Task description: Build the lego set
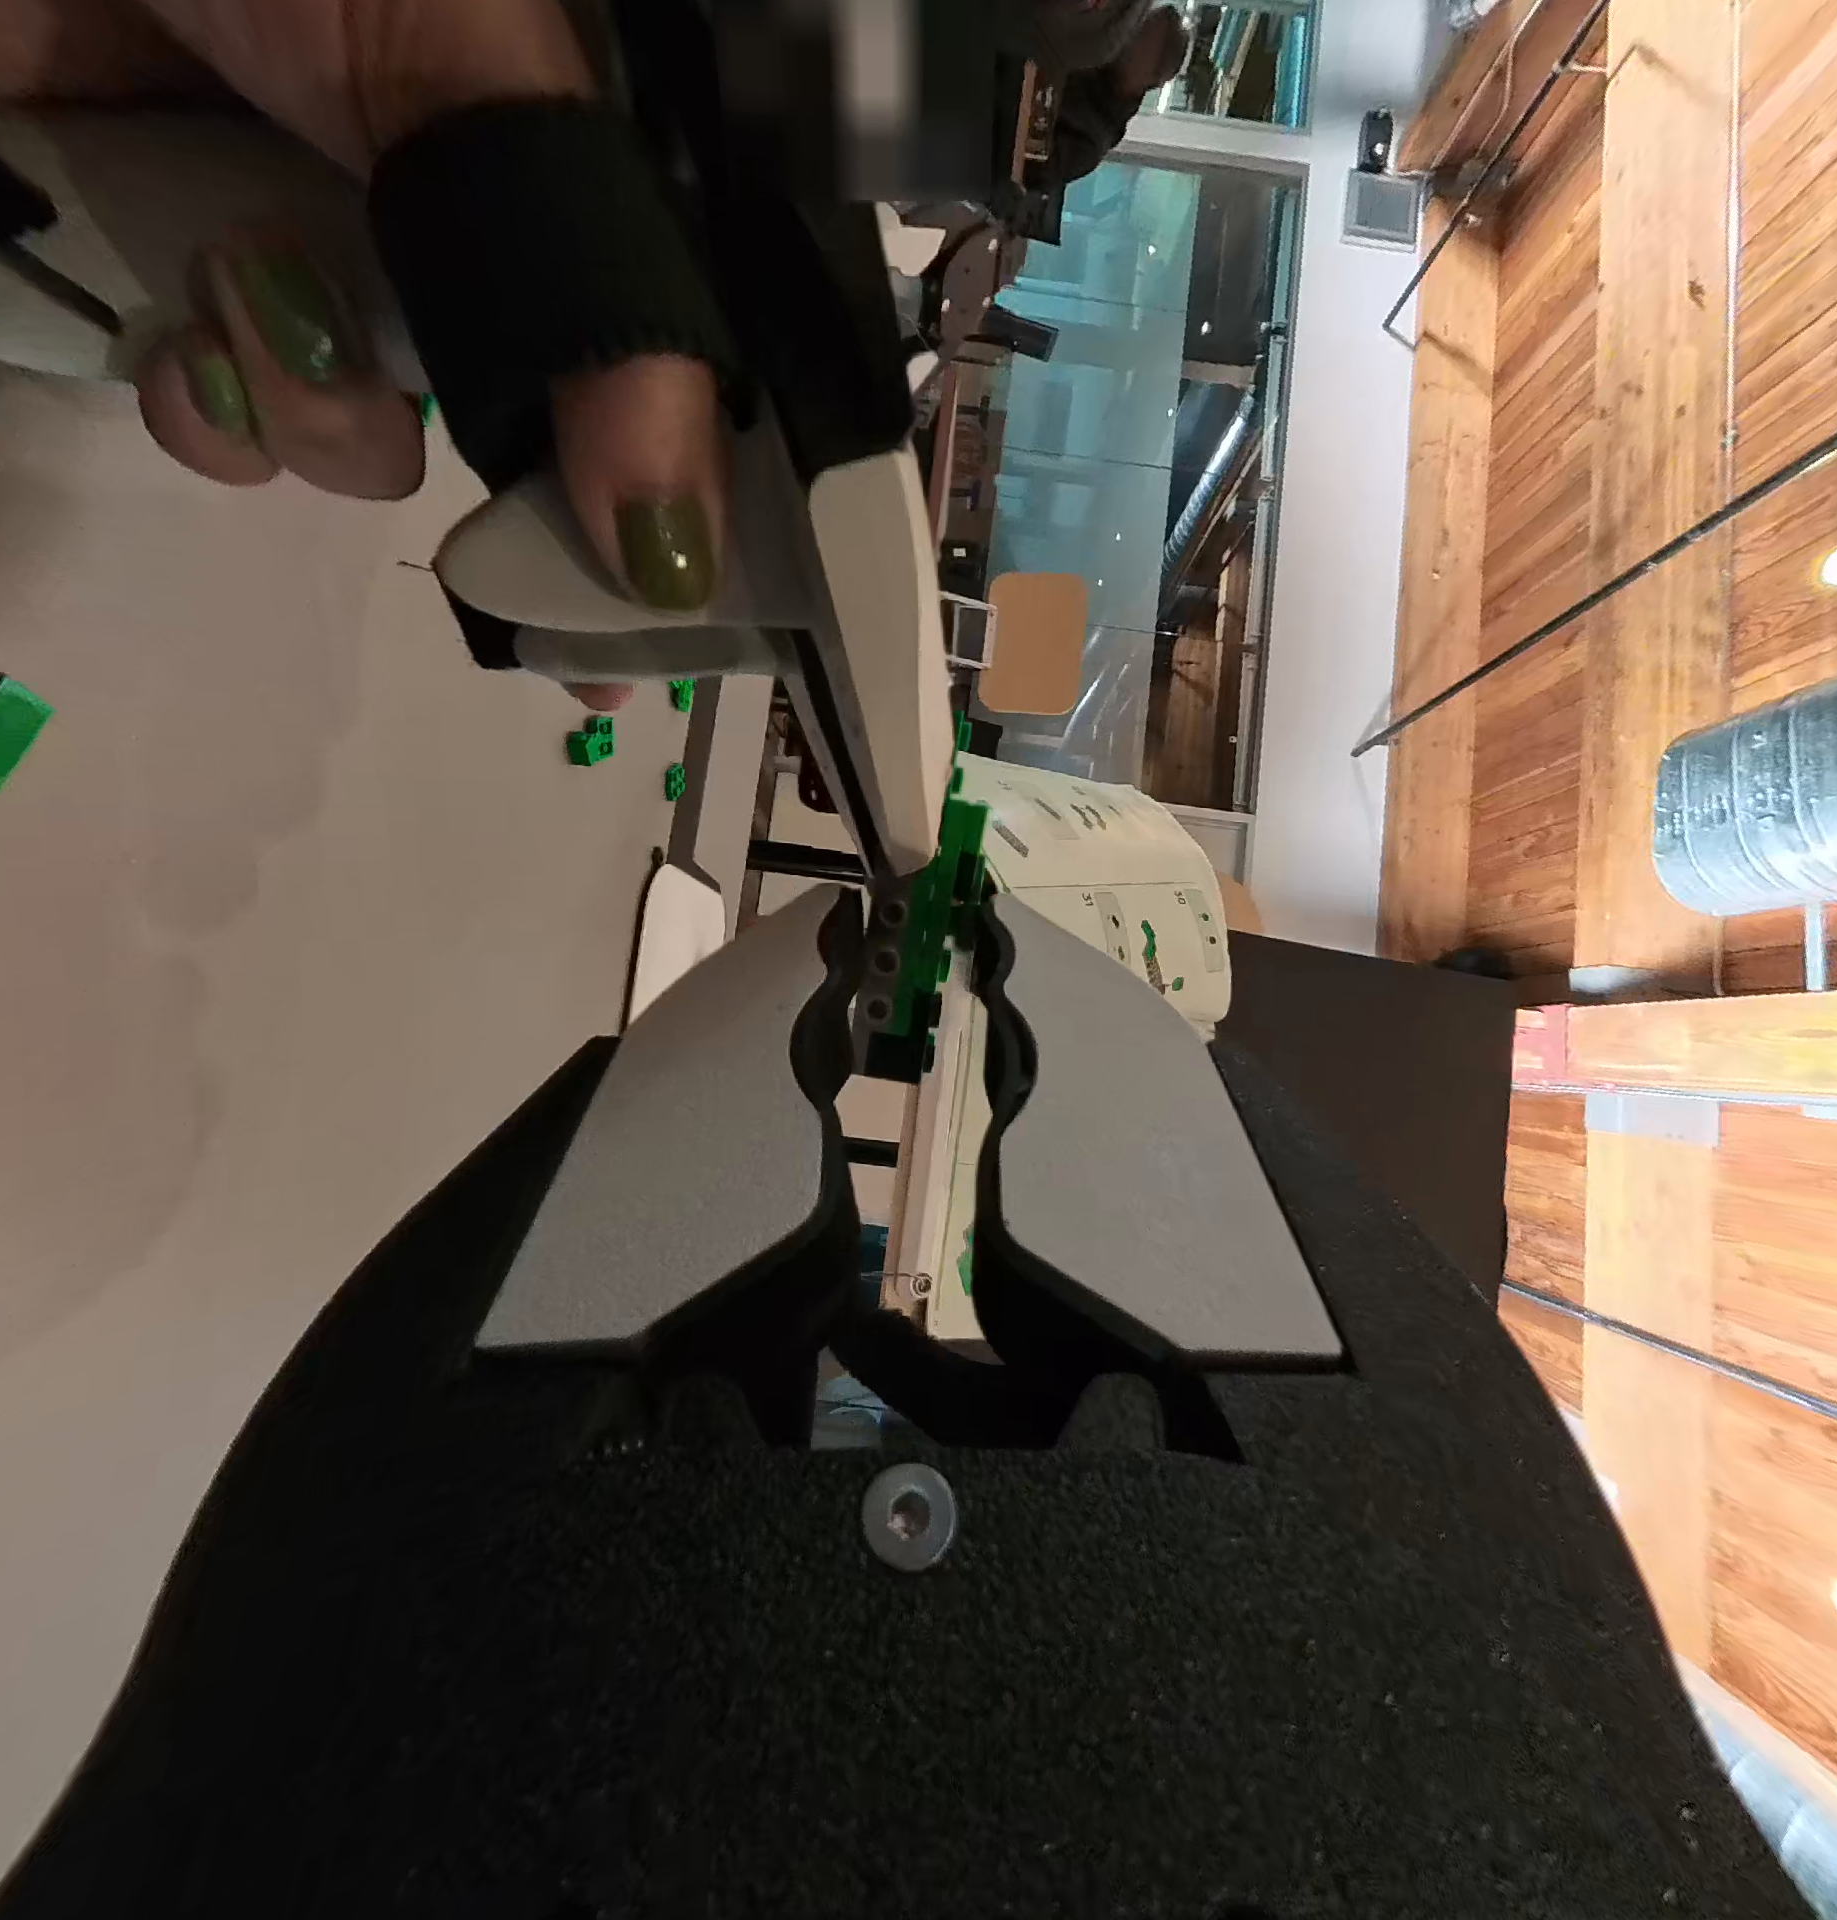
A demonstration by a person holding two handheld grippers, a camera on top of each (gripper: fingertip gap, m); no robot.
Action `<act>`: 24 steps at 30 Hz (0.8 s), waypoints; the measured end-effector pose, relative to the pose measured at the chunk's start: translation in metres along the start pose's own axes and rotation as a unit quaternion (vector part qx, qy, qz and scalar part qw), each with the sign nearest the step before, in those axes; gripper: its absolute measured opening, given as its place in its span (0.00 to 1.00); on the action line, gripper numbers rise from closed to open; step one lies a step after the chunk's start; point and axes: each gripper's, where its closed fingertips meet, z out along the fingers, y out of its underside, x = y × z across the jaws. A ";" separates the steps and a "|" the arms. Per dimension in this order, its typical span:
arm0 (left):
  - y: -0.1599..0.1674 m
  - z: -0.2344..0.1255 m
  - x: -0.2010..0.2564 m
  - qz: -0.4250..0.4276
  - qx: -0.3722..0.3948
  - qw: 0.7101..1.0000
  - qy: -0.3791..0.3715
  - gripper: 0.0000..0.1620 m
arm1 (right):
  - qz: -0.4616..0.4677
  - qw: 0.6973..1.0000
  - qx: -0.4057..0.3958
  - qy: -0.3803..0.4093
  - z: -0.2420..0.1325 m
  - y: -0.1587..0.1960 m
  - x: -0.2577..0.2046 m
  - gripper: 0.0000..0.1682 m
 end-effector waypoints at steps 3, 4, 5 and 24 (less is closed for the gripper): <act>0.003 0.002 0.000 0.003 -0.011 1.000 -0.001 0.10 | 0.020 1.000 0.002 0.004 -0.001 -0.001 -0.001 0.13; 0.004 0.002 0.001 0.005 -0.015 1.000 -0.001 0.10 | 0.022 1.000 0.002 0.008 -0.002 -0.002 0.000 0.14; 0.005 0.003 0.001 0.006 -0.017 1.000 -0.001 0.10 | 0.022 1.000 0.002 0.009 -0.002 -0.002 0.000 0.14; 0.002 0.001 0.003 -0.003 -0.008 1.000 0.010 0.10 | 0.127 0.992 0.022 -0.016 0.002 -0.005 -0.001 0.11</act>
